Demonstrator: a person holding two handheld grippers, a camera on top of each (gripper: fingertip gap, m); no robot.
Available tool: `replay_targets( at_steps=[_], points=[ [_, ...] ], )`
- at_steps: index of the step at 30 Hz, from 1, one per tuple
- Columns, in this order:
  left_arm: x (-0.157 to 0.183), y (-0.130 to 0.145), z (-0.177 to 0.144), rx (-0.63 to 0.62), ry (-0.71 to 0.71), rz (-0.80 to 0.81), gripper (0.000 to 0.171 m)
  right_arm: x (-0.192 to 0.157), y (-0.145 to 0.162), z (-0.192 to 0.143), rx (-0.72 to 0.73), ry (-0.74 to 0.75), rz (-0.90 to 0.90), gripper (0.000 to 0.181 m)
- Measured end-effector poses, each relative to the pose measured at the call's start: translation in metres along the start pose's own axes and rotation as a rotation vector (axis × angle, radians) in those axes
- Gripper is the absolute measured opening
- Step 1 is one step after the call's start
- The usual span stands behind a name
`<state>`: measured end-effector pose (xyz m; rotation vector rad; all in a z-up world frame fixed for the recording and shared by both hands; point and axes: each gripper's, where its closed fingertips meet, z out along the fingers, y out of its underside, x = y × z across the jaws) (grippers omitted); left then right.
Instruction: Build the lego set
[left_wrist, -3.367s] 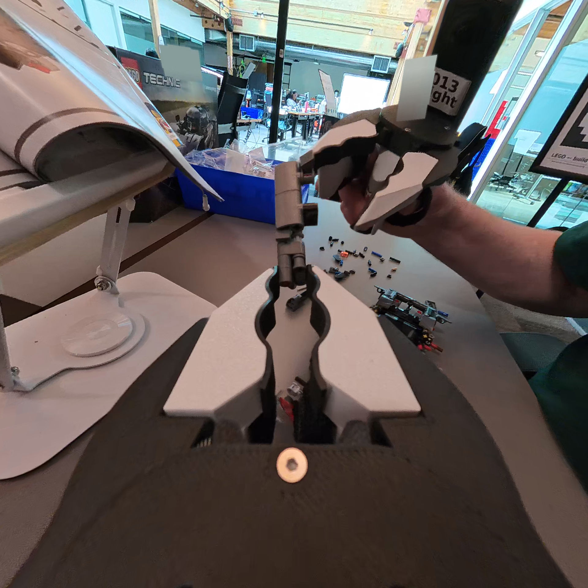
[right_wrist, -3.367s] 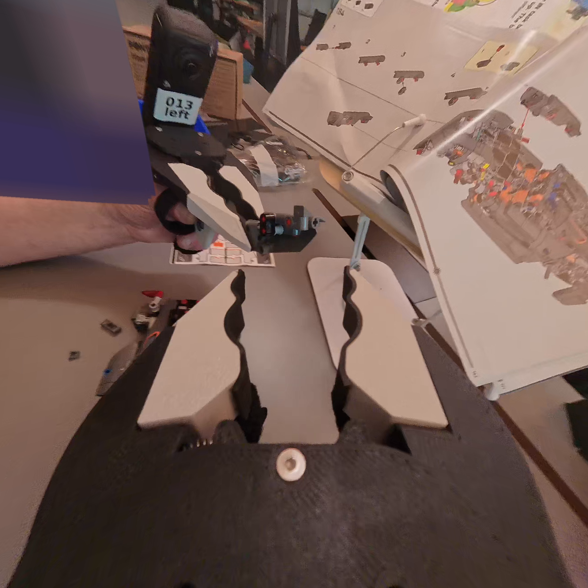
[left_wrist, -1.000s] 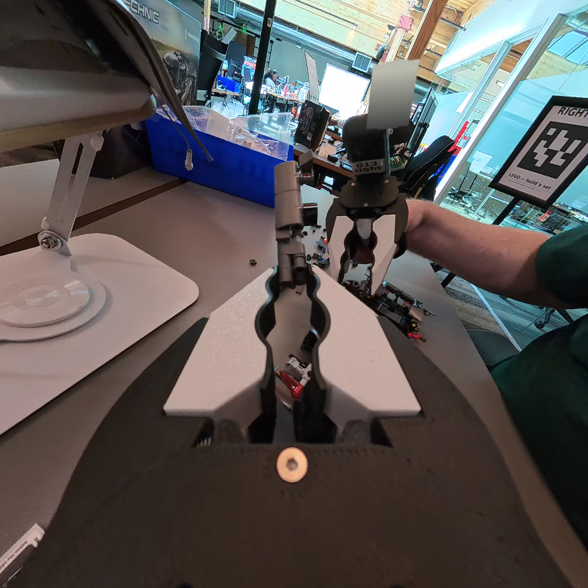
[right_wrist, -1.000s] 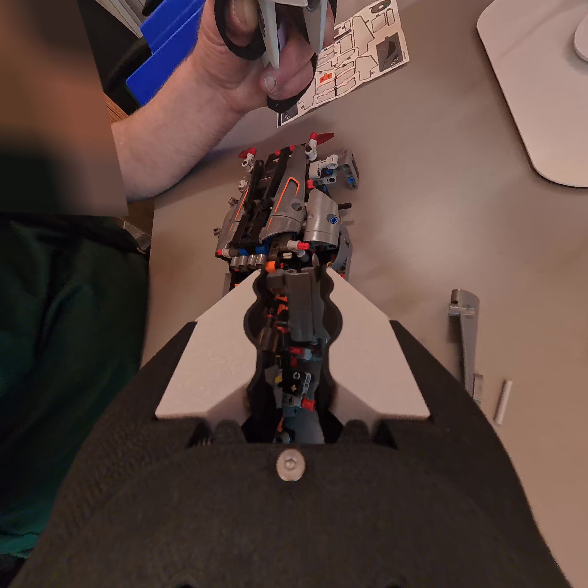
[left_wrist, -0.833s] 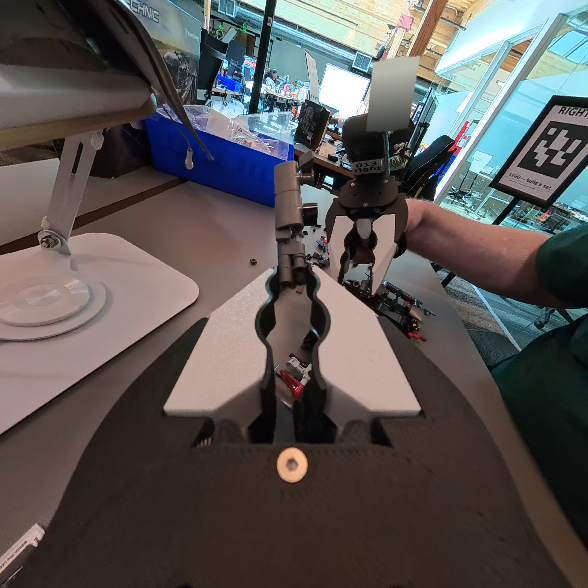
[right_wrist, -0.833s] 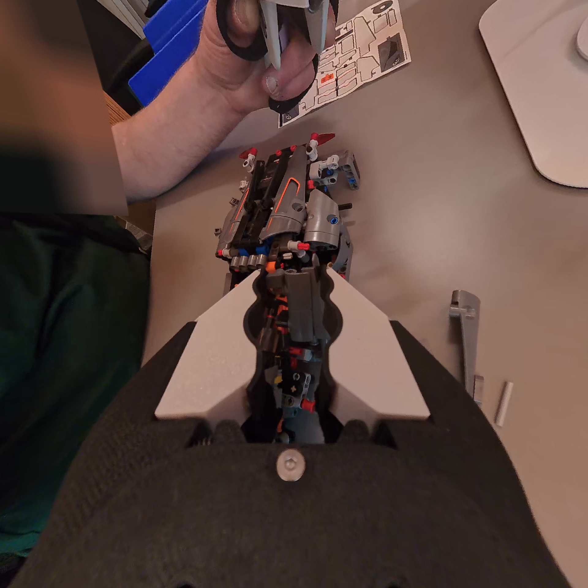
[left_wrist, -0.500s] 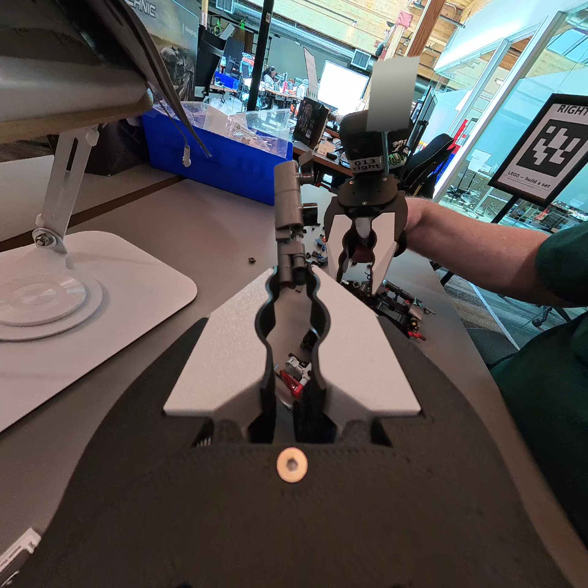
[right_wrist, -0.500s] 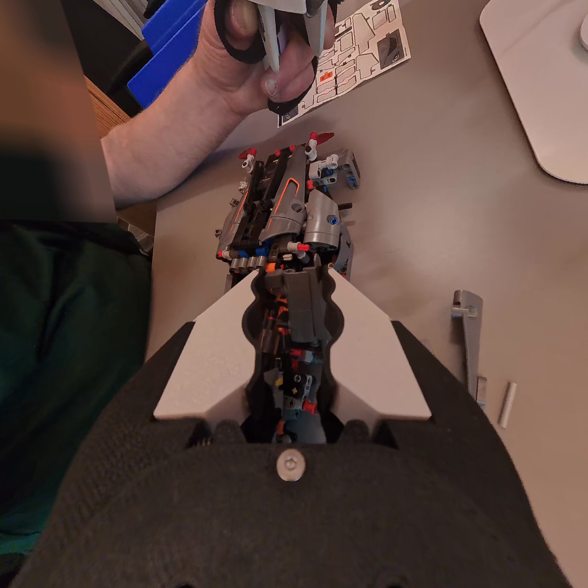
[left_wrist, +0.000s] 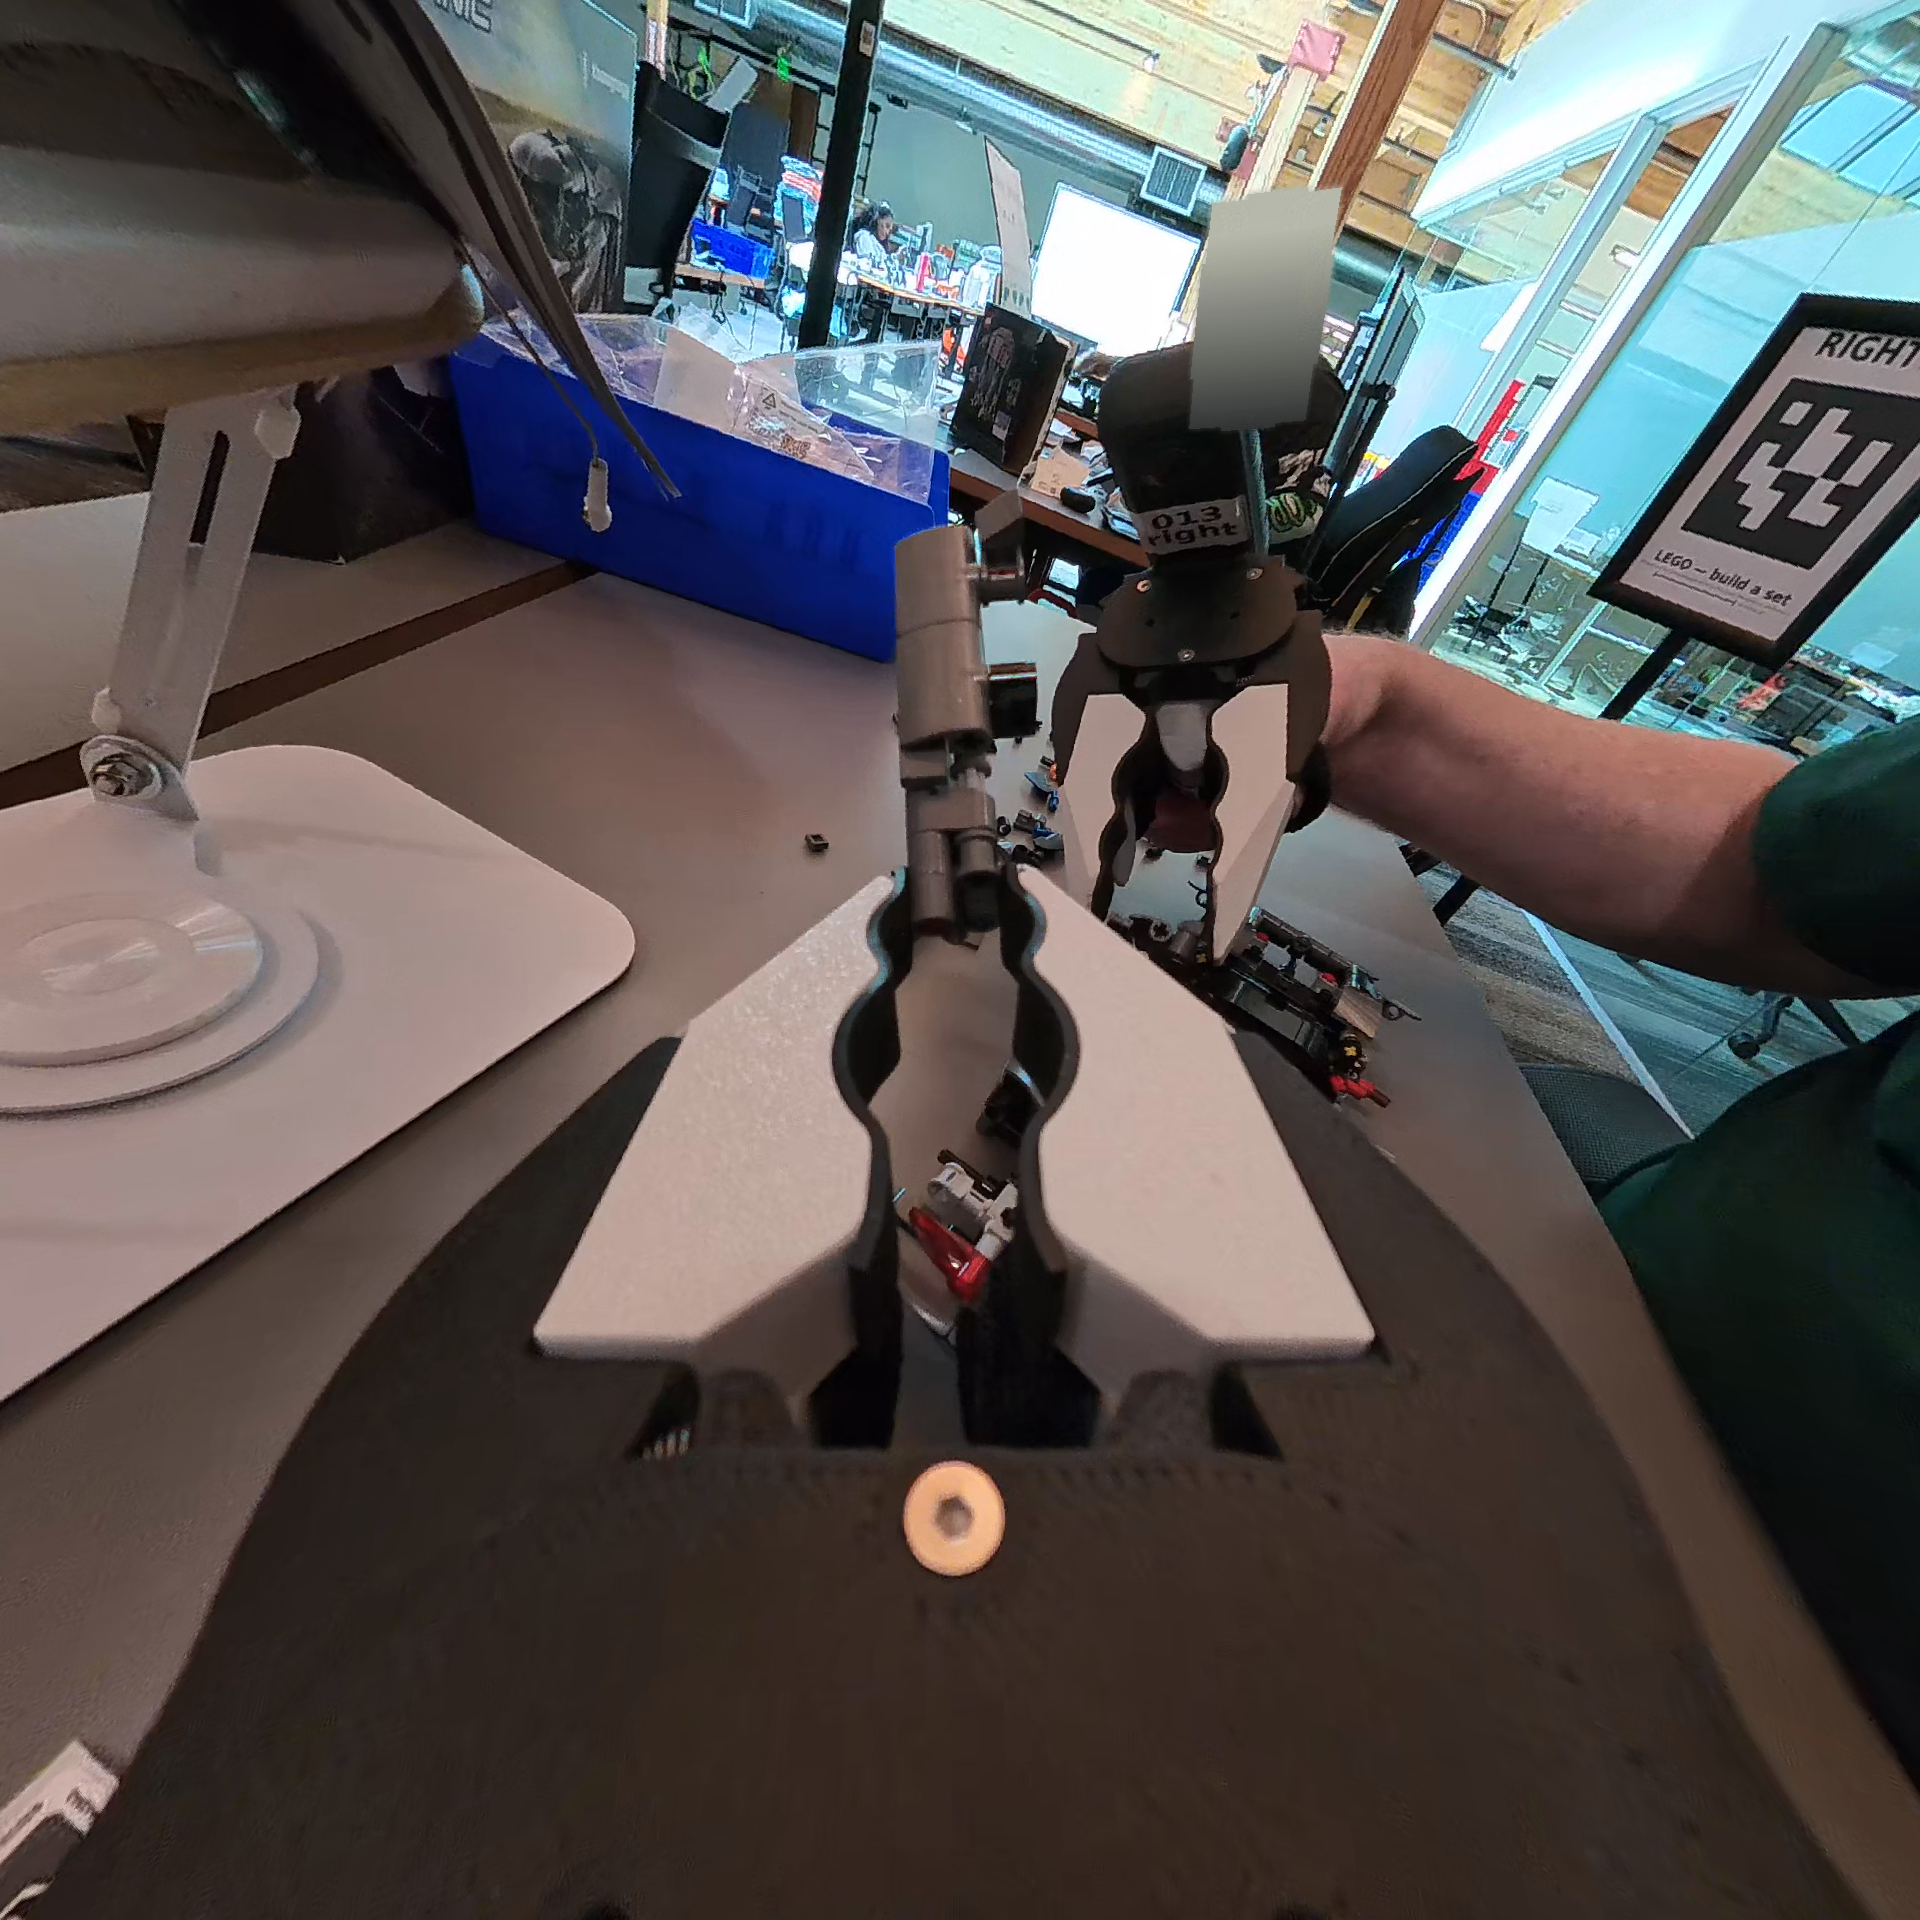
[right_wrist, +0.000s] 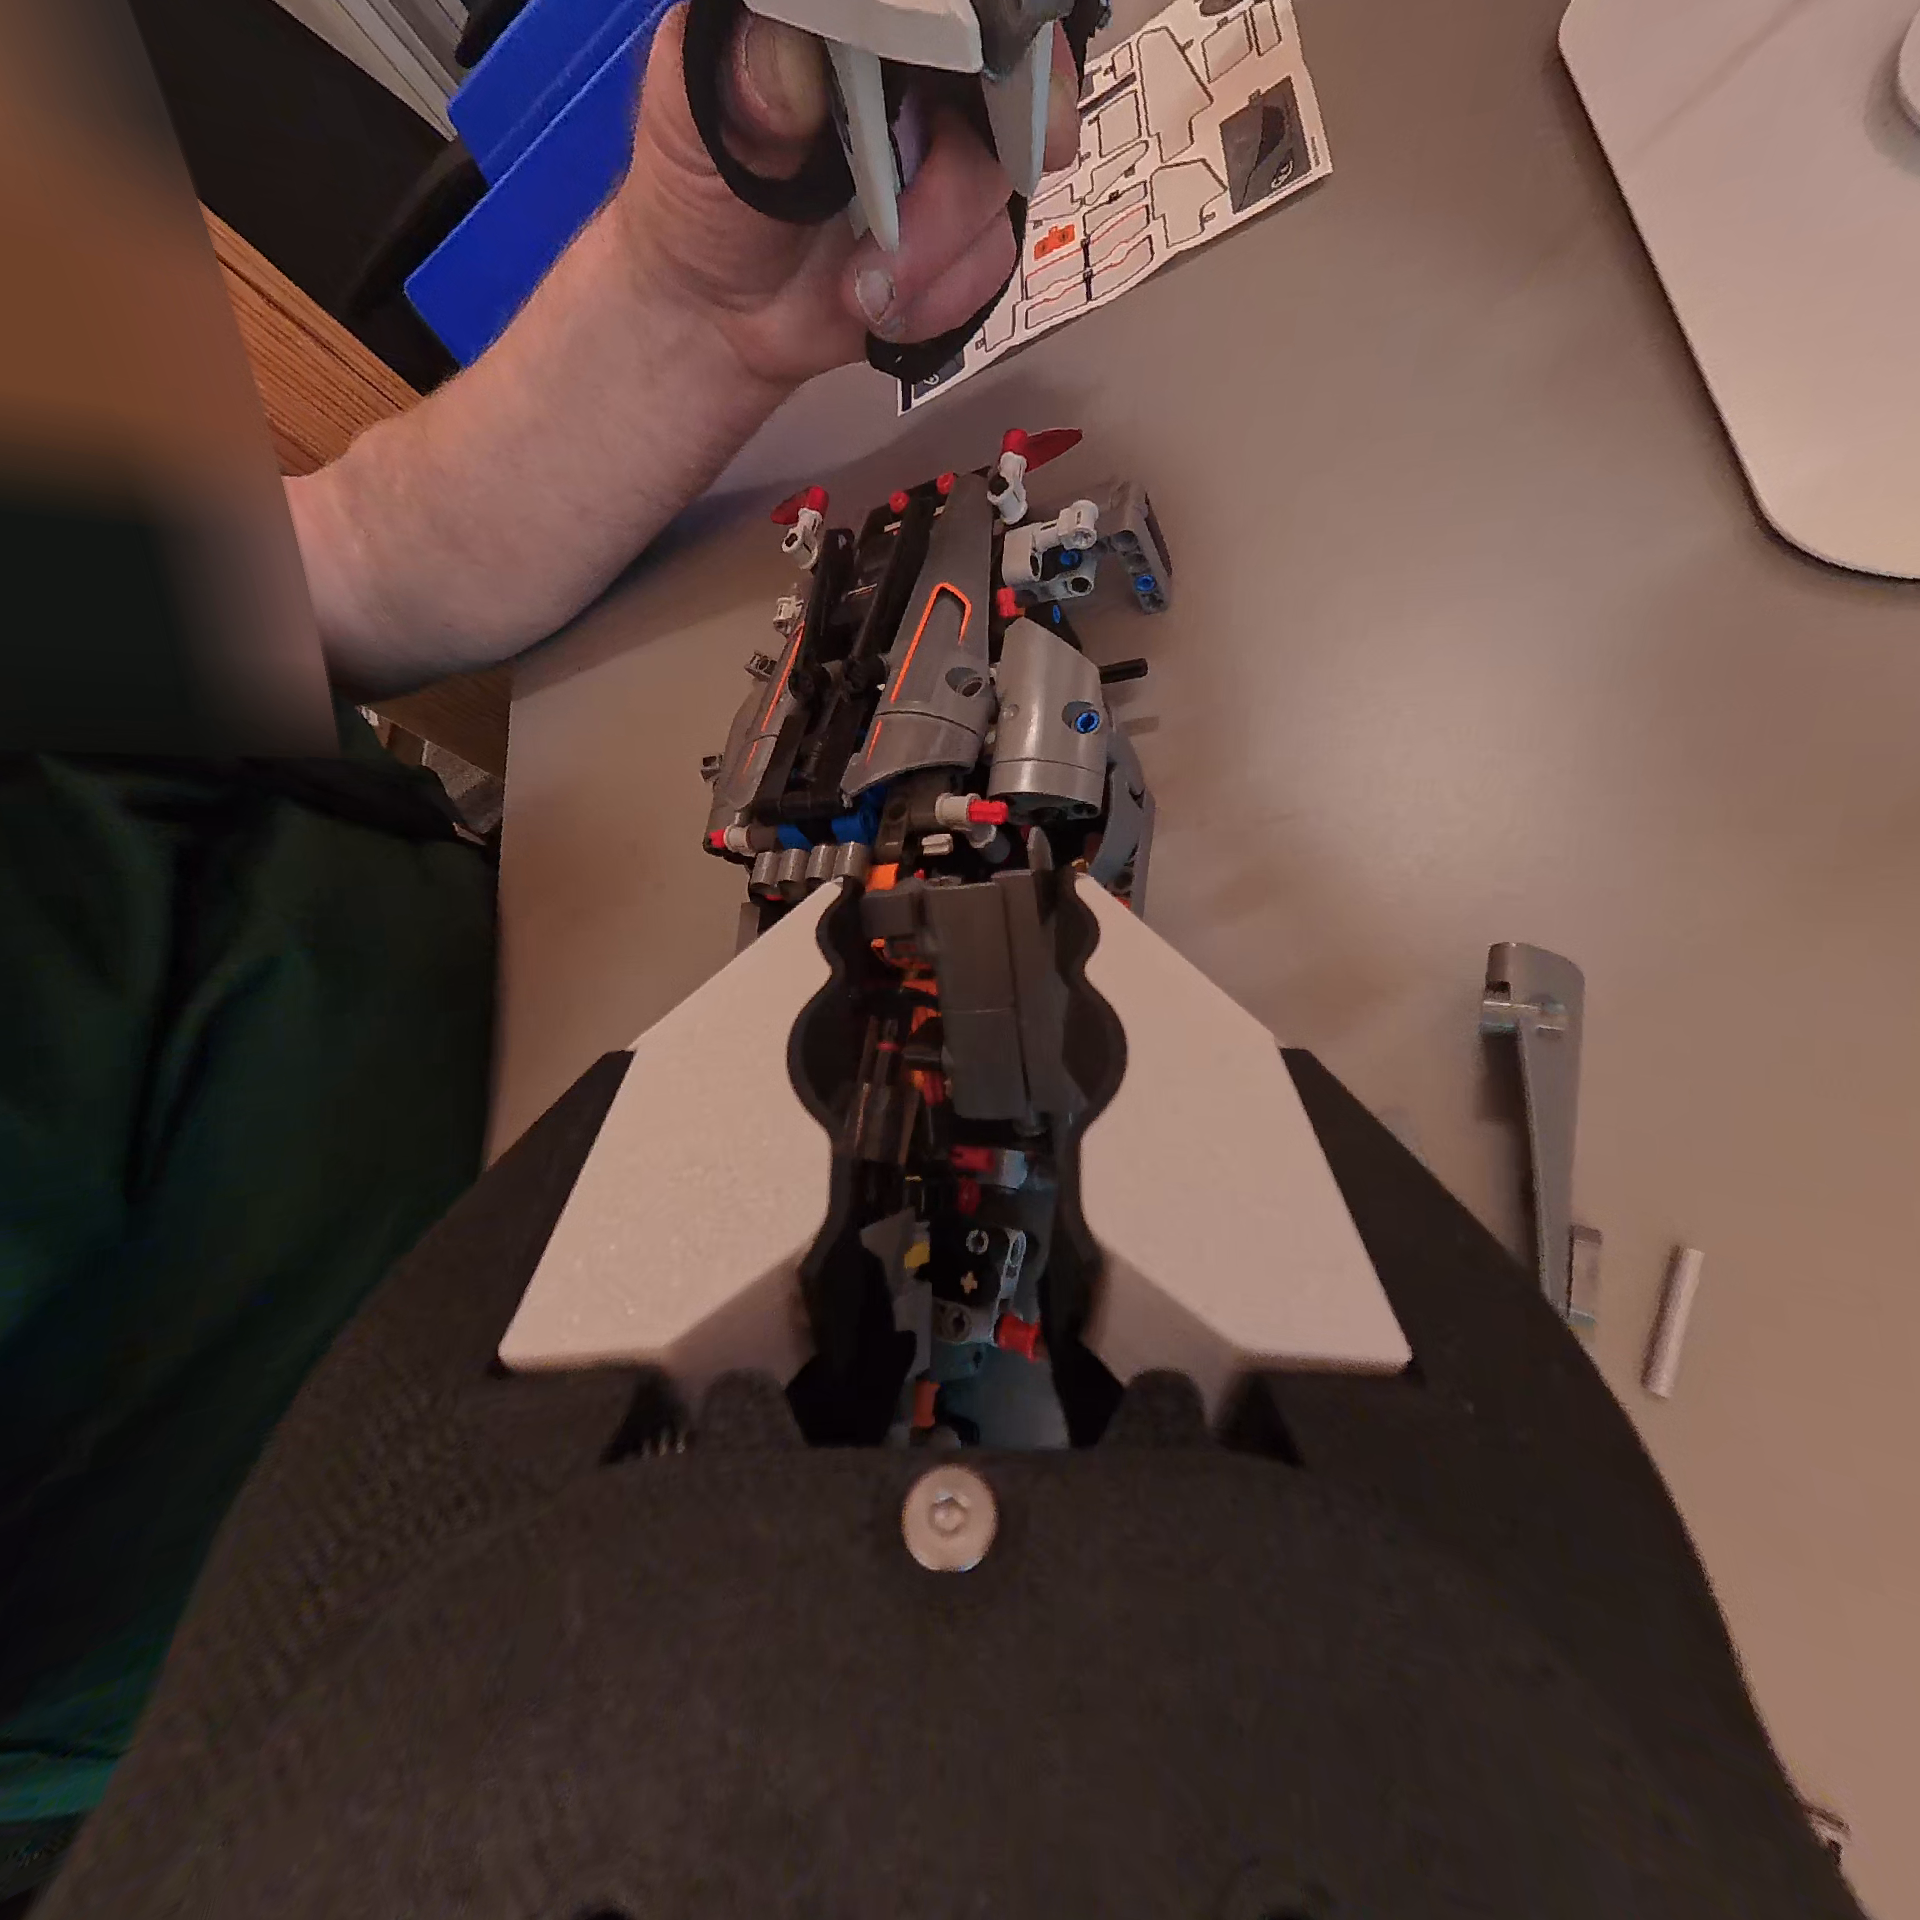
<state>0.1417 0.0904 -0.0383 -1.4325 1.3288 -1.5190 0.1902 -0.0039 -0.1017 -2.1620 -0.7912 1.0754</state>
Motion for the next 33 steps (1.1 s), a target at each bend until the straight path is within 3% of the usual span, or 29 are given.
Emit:
replay_targets(
  at_steps=[14,24,33],
  points=[
    [-0.001,0.002,0.001,-0.005,0.002,-0.003,0.014,-0.001,0.002,-0.005,0.044,-0.029,-0.005,0.035],
    [0.005,0.002,0.002,0.017,0.046,0.016,0.013,0.004,-0.017,-0.015,0.087,0.048,-0.032,0.039],
    [0.012,-0.004,0.0,0.074,0.135,-0.04,0.013,0.002,-0.074,-0.017,0.211,0.185,-0.138,0.044]
  ],
)
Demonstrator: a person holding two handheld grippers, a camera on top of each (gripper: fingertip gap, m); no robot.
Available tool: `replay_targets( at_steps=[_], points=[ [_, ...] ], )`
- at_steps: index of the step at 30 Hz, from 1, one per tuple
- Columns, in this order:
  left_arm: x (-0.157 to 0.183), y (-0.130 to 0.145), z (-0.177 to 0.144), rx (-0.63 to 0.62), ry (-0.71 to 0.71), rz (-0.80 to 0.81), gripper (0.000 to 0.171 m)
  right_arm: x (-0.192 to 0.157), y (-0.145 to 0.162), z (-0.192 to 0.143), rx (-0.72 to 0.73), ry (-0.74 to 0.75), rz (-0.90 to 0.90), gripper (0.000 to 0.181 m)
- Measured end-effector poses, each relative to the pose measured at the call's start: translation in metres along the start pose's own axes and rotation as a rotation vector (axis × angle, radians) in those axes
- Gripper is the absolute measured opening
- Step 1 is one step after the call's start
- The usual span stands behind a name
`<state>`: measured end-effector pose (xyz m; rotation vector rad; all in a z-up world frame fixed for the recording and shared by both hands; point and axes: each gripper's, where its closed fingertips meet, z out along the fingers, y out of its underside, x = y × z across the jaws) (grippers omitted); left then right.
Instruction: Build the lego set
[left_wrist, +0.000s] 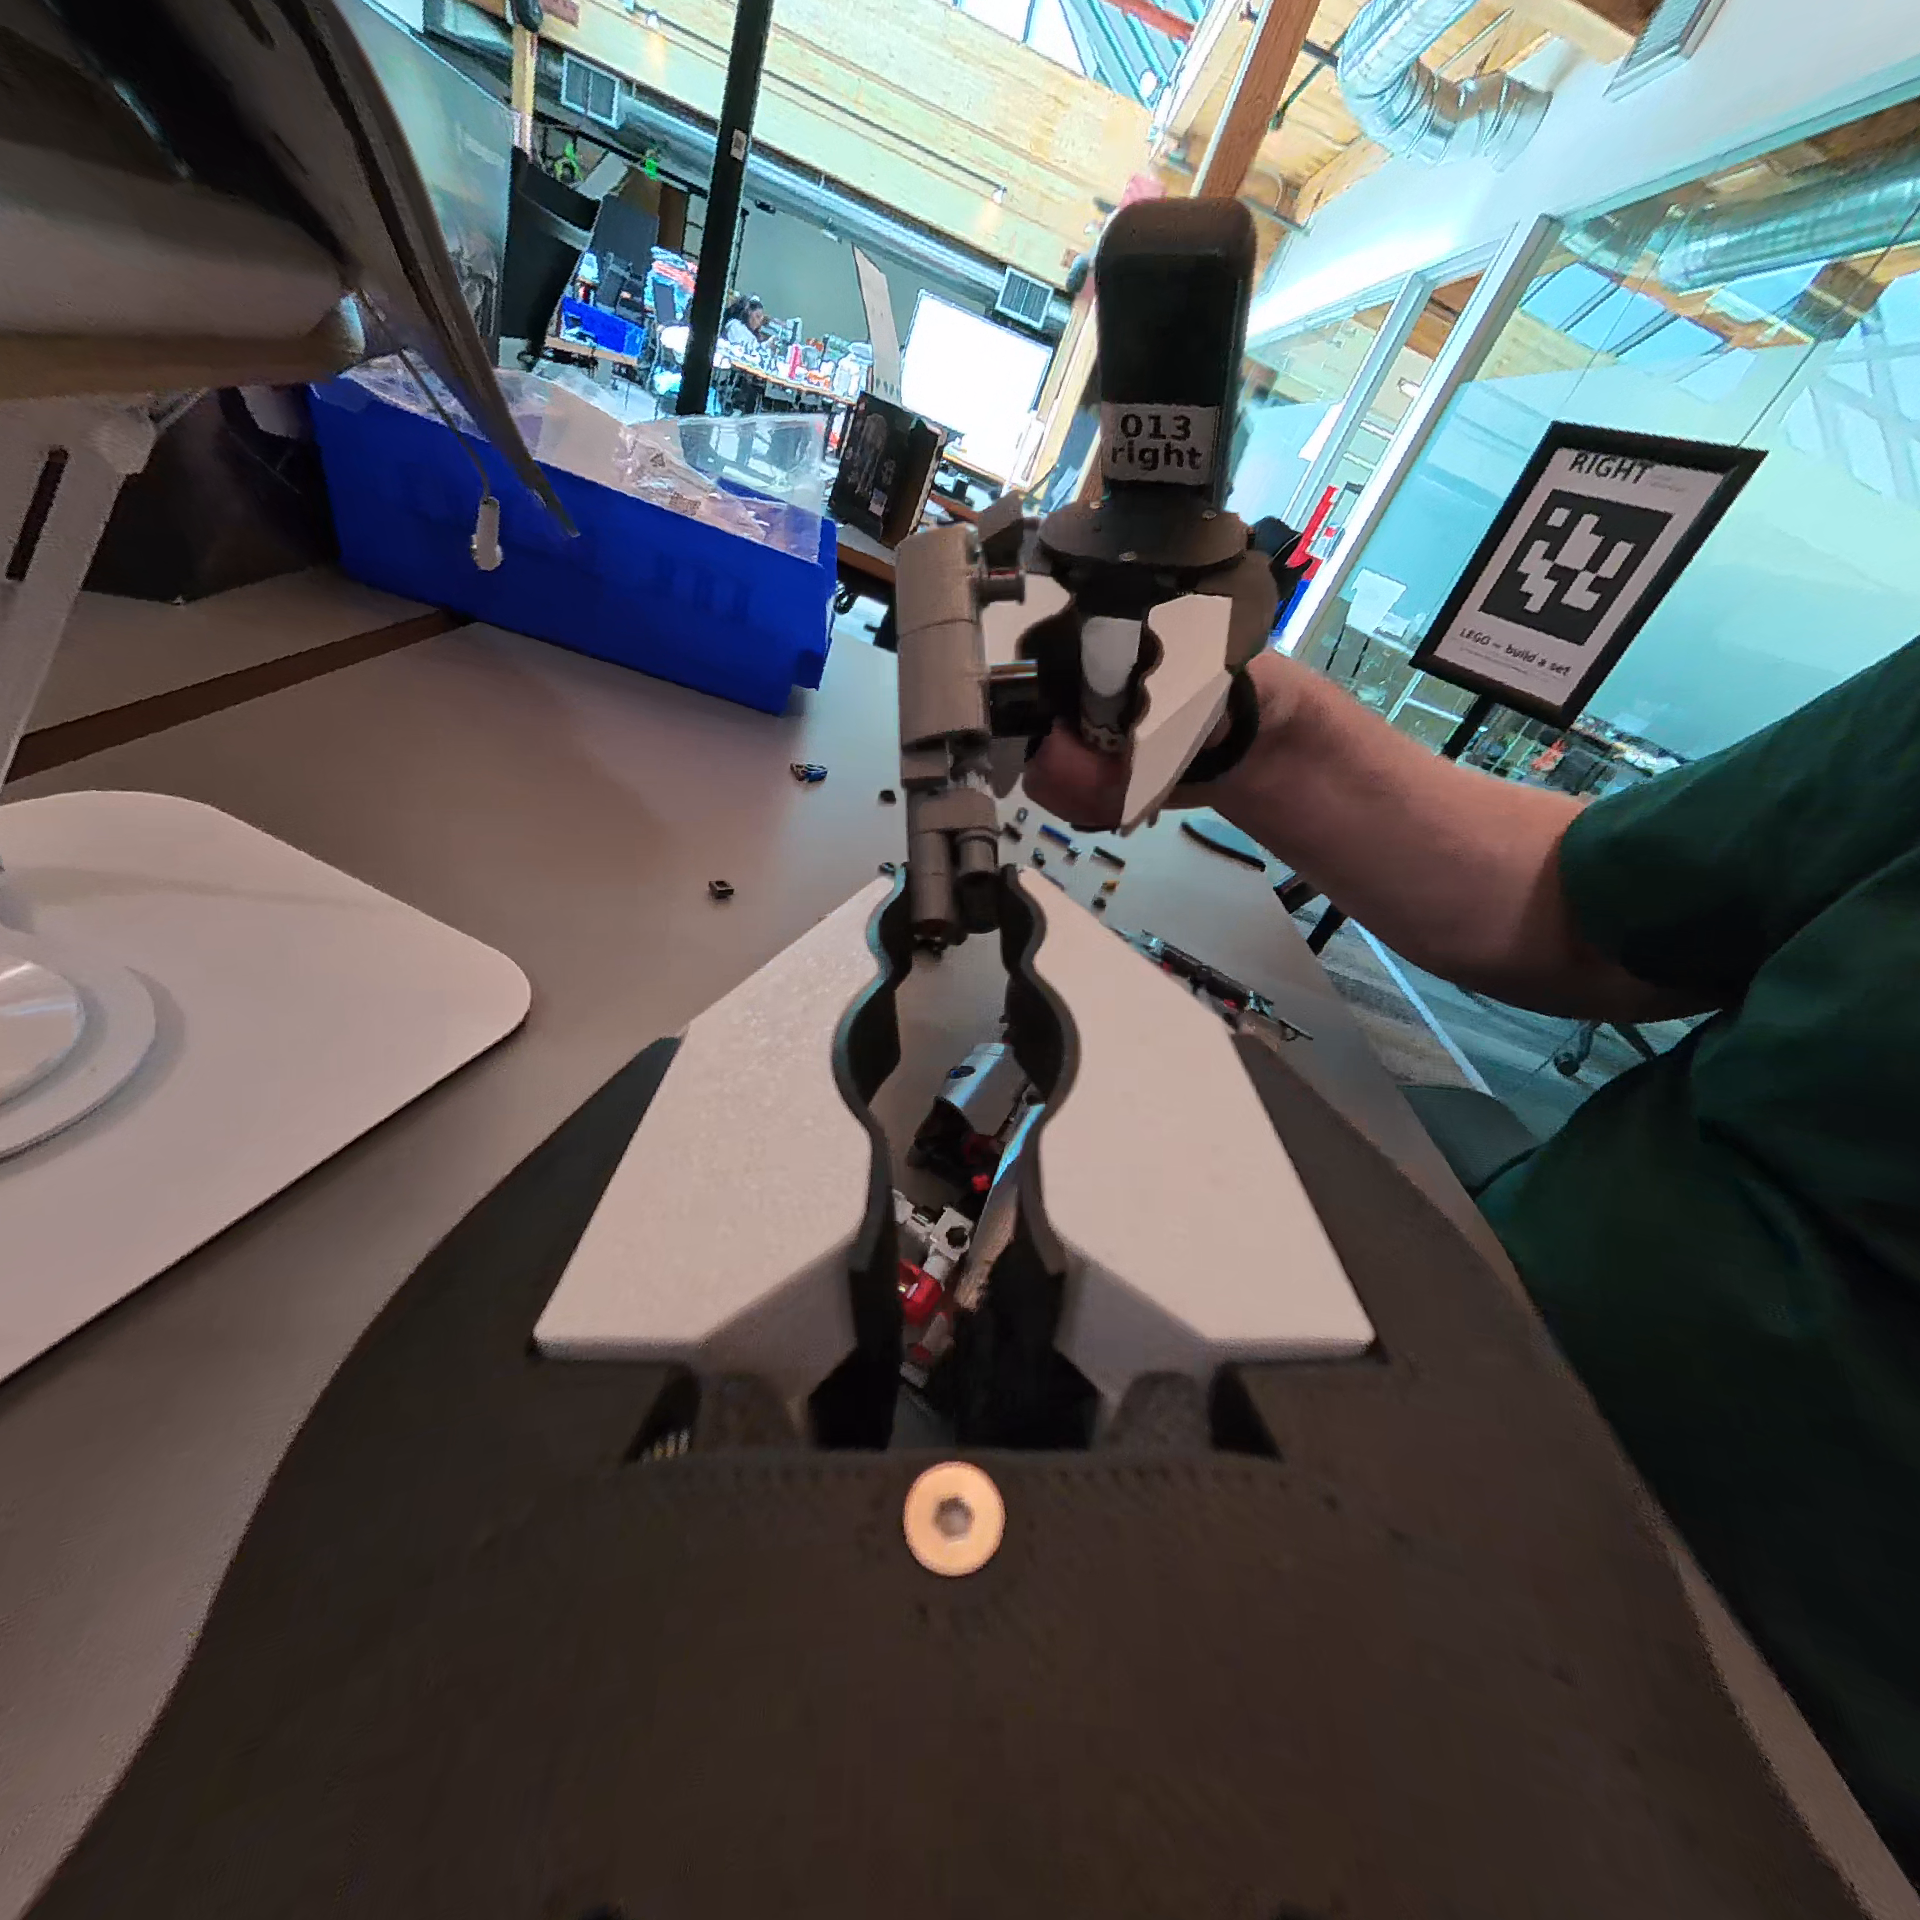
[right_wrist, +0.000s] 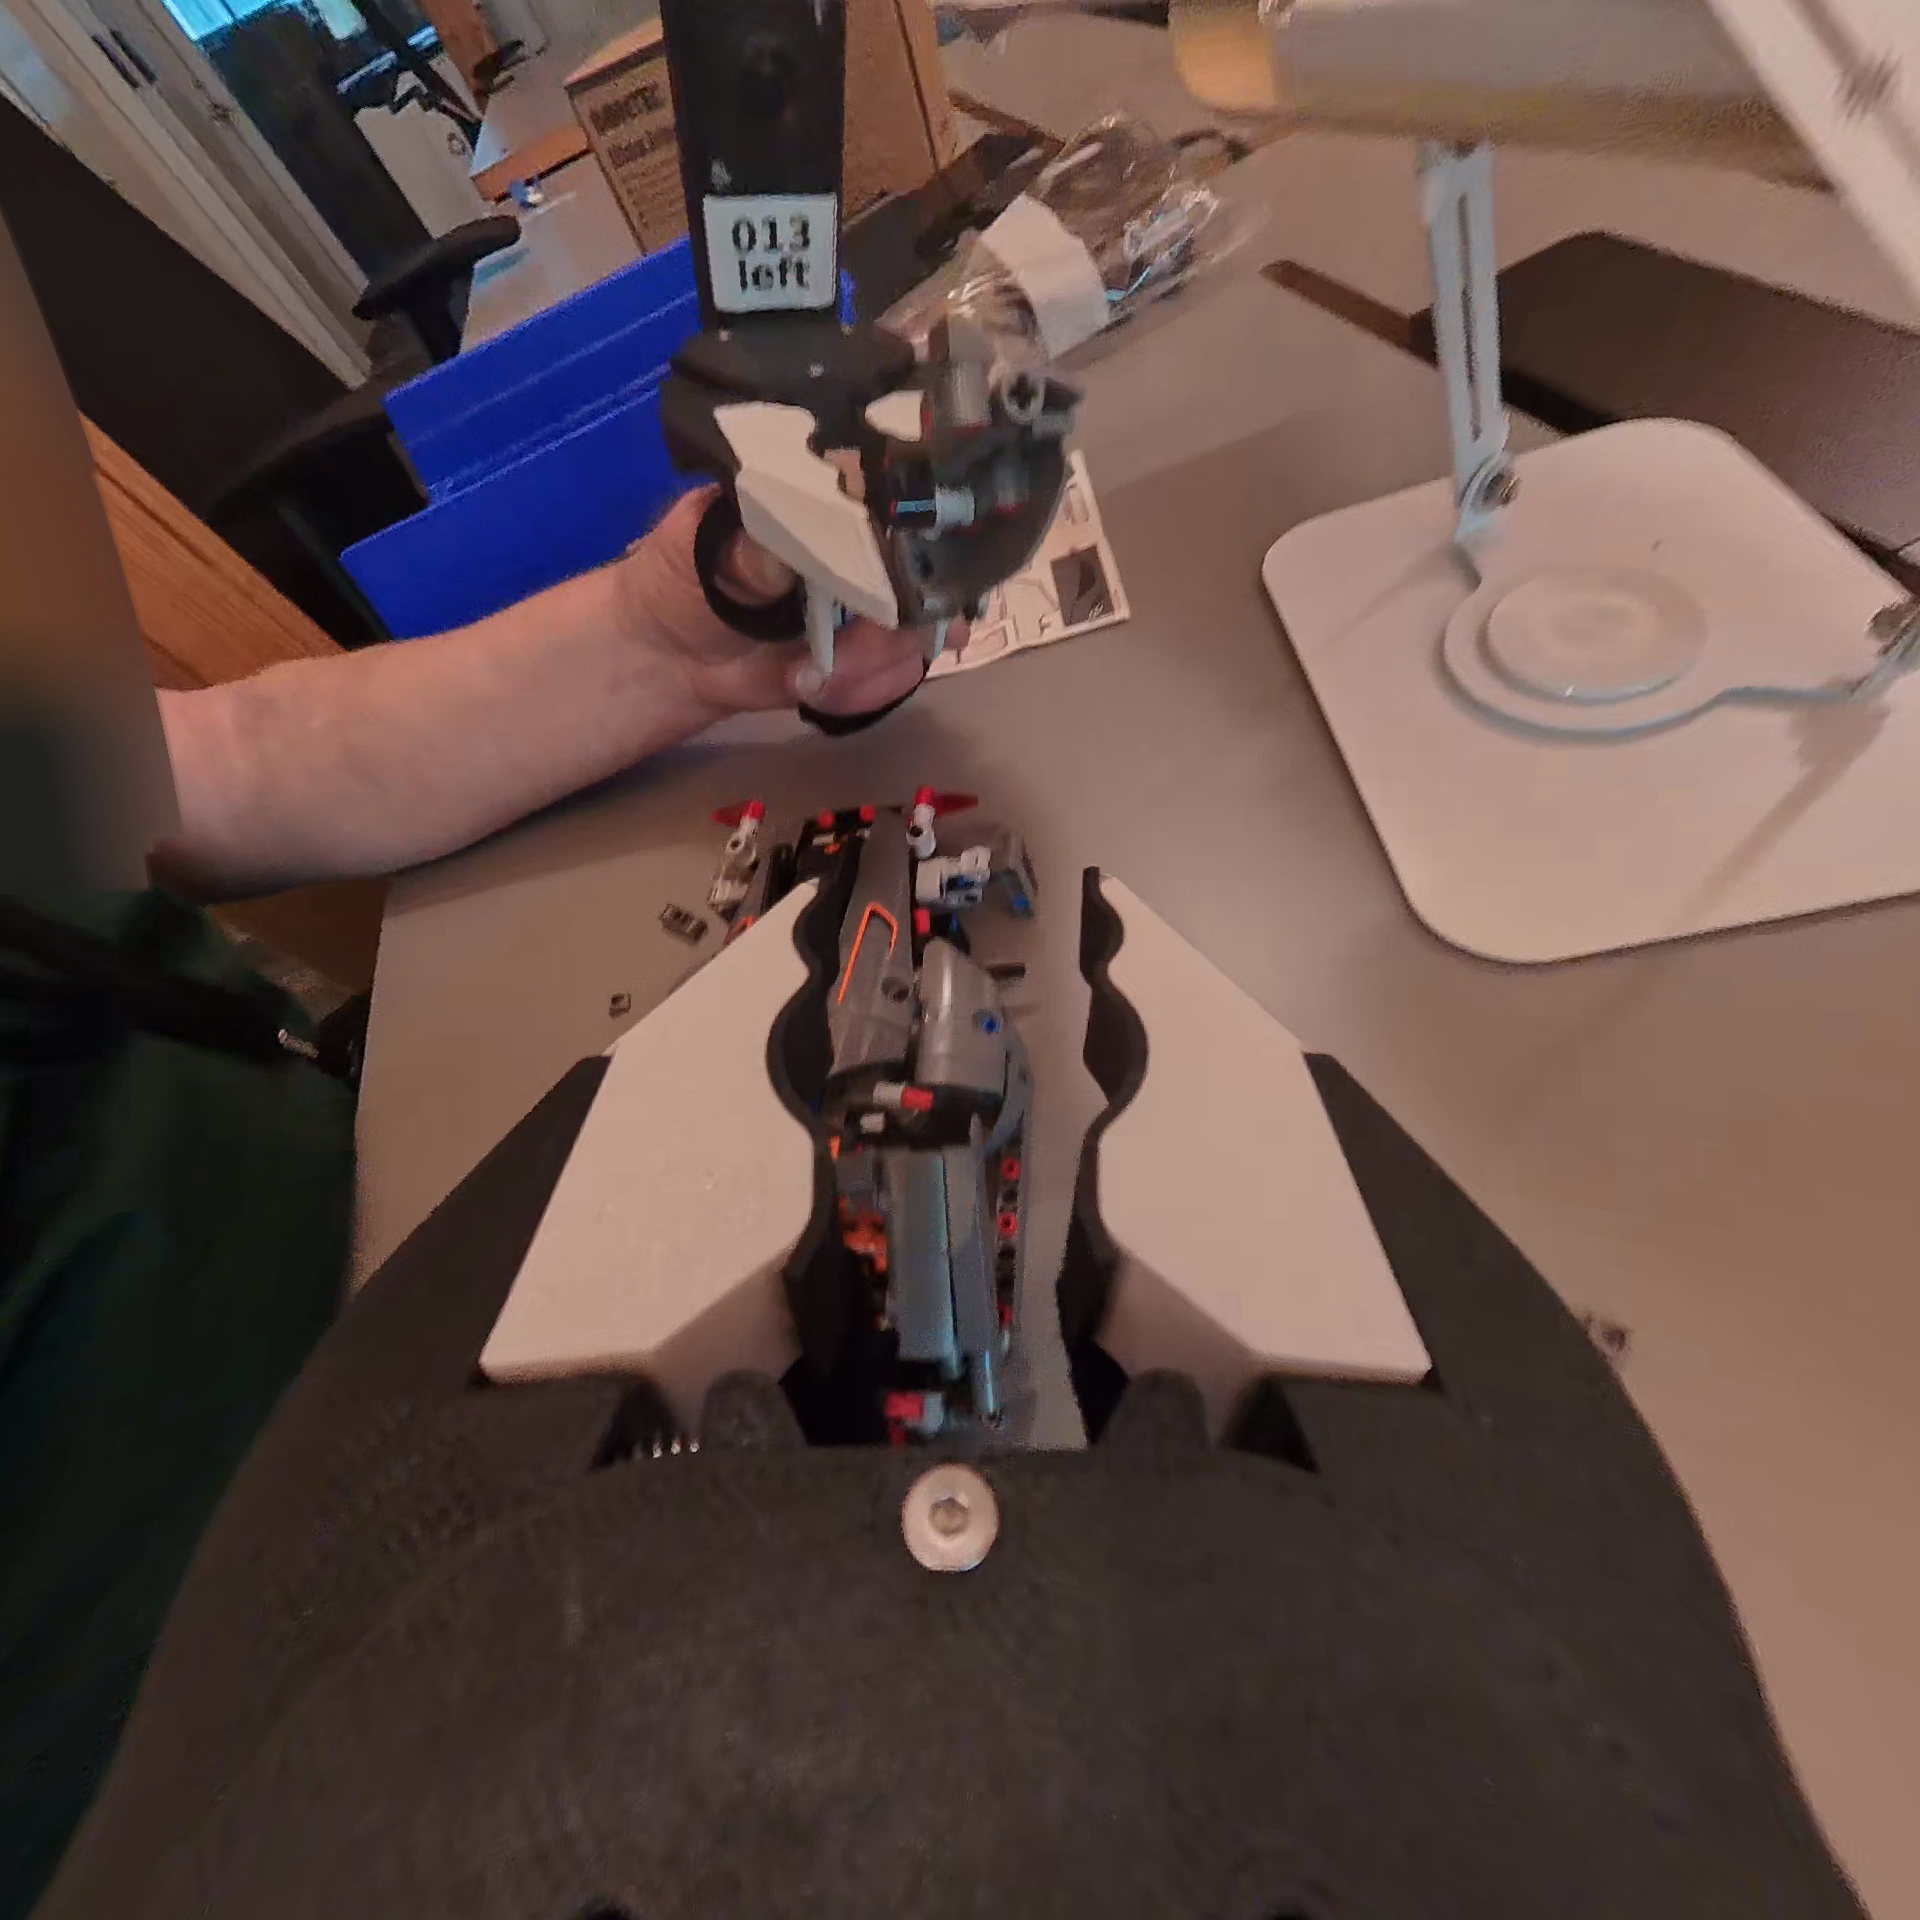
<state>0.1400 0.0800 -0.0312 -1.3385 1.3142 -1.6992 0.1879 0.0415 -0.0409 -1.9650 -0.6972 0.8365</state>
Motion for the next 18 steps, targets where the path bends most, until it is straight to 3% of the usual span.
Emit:
replay_targets(
  at_steps=[4,9,18],
  points=[
    [0.004,-0.002,-0.002,0.02,0.045,-0.032,0.014,0.002,-0.028,0.014,0.048,0.035,-0.014,0.043],
    [0.004,0.001,-0.001,0.003,0.048,-0.033,0.014,0.0,-0.047,0.03,0.083,-0.026,0.025,0.041],
    [0.003,0.008,0.003,-0.036,0.041,-0.015,0.013,0.005,-0.043,0.041,0.074,-0.077,0.111,0.03]
  ],
)
